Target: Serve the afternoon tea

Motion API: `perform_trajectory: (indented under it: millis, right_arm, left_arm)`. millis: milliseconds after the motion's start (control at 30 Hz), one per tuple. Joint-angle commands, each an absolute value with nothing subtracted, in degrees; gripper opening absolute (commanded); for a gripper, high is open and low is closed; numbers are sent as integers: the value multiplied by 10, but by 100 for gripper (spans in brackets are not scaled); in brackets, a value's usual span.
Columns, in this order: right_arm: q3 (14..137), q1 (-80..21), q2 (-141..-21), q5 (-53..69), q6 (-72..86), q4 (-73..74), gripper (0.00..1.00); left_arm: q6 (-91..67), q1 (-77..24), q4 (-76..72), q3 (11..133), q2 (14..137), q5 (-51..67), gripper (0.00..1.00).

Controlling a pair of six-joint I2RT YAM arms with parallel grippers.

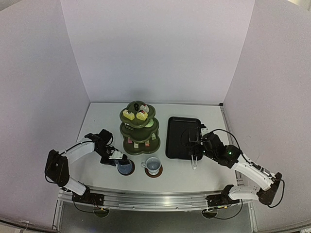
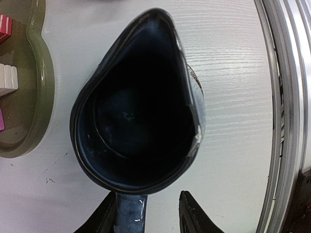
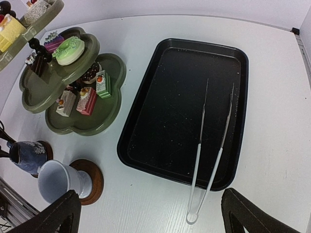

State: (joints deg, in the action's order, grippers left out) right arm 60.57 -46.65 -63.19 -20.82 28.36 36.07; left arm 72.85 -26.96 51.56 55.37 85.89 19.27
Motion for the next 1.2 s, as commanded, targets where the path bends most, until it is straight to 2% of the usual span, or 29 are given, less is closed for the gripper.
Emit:
perform_trajectory:
  millis: [0, 567, 1167]
  right_arm:
    - [601, -468, -620, -215, 290, 357, 98]
    - [612, -468, -639, -214, 278, 357, 98]
    - [615, -468, -641, -219, 268, 358, 98]
  left_arm:
    - [675, -271, 526, 553, 836, 198, 41]
    - [556, -276, 496, 566, 845, 209, 31]
    - [542, -290, 474, 585, 876, 220, 31]
